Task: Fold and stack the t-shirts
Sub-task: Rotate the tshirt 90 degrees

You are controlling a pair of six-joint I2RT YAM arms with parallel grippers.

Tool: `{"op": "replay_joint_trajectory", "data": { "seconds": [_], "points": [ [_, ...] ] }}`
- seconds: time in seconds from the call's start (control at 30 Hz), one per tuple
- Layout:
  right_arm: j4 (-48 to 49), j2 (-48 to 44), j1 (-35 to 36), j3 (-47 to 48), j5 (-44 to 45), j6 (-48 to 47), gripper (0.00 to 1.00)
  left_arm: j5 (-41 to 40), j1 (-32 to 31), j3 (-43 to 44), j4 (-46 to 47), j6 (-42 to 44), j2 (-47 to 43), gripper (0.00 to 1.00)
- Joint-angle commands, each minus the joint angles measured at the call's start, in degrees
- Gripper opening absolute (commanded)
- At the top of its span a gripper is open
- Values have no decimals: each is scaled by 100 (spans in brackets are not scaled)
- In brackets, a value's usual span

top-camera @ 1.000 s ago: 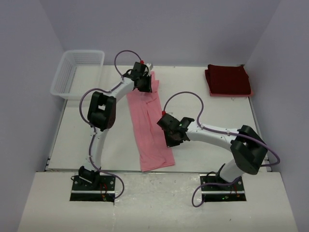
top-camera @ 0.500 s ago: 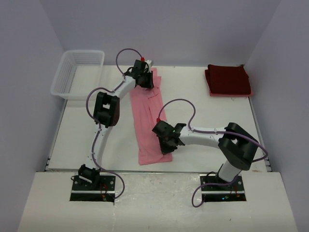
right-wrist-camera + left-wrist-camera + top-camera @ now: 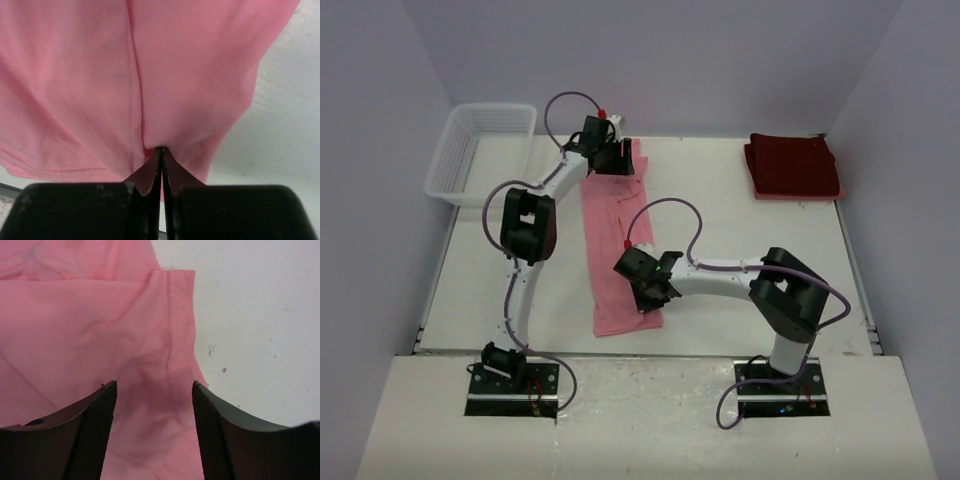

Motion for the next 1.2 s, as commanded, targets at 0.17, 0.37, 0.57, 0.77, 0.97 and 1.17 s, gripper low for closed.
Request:
{"op": "replay_joint_trajectory", "data": {
  "seconds": [0.17,0.37,0.57,0.77,0.97,1.17],
  "points": [
    [-687,-166,20,837,997,-339,0,-1418,-98,-1368,219,-558,-3172,64],
    [-1609,-1211,11,1102,1674,-260,30,-2395,-915,-4117,43,-1603,-5475,60],
    [-971,-2486,-199,-229,852,-225,57,-1617,-969,-6764,-327,-2561,-7347,59],
    [743,-3163,-270,-2016,-388,109,51,-956,-978,-8435,-291,-2993,-9018,59],
    [2089,-3235,-288,-3010,-1076,732,45,-471,-995,-9200,-335,-3055,-9449,59],
    [2573,-3006,-288,-3319,-1129,997,45,-374,-1004,-9631,-344,-3064,-9714,59]
  ]
}}
